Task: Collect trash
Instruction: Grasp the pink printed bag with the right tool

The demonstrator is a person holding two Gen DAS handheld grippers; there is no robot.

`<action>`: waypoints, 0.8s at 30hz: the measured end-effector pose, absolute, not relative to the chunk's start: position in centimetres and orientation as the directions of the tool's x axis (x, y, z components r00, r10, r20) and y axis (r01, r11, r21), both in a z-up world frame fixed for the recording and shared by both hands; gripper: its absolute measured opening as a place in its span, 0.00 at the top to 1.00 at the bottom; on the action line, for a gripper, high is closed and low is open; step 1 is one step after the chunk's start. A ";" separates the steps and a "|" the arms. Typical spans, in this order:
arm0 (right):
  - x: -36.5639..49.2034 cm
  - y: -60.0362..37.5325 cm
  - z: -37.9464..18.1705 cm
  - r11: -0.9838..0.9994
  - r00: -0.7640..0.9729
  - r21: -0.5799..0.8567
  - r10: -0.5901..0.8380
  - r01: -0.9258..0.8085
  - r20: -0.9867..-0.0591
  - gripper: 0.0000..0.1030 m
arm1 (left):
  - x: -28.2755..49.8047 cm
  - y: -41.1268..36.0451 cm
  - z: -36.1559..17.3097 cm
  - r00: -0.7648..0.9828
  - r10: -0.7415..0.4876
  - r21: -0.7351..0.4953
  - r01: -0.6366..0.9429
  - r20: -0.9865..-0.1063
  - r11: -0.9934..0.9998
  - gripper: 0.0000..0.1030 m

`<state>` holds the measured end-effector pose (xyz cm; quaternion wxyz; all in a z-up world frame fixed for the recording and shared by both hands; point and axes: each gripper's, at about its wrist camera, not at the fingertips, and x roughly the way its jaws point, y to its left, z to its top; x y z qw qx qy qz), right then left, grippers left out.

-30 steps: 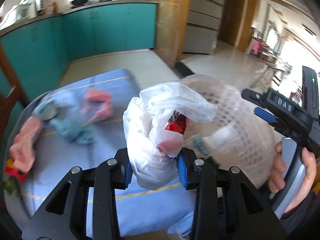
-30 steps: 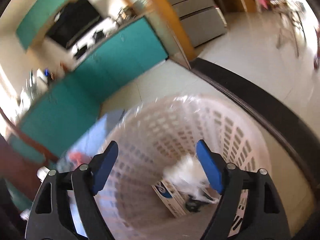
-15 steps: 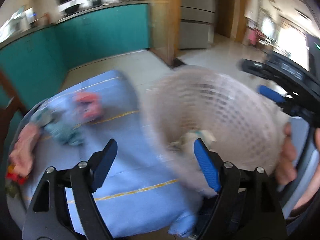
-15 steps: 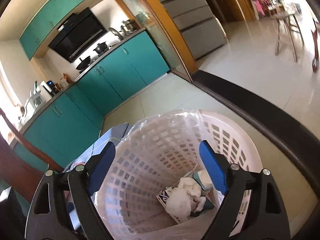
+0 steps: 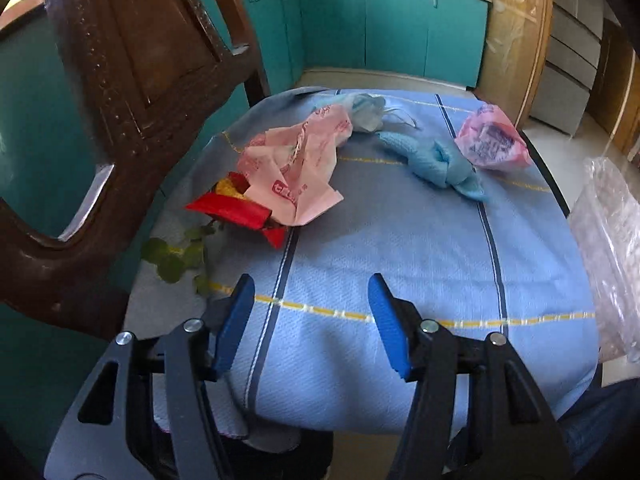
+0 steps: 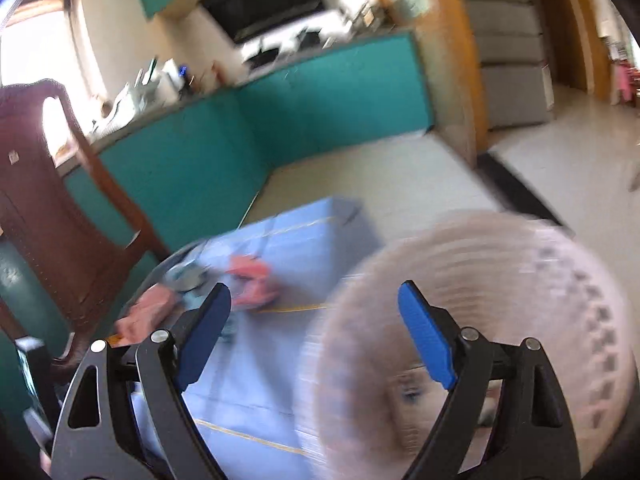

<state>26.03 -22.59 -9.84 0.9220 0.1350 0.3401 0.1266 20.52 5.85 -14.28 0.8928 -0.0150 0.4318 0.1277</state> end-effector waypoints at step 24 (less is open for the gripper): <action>35.9 -9.7 -16.9 0.973 0.598 0.064 0.188 -0.222 -0.779 0.54 | 18.5 5.0 -13.0 0.616 0.200 0.107 -0.186 -0.762 0.977 0.31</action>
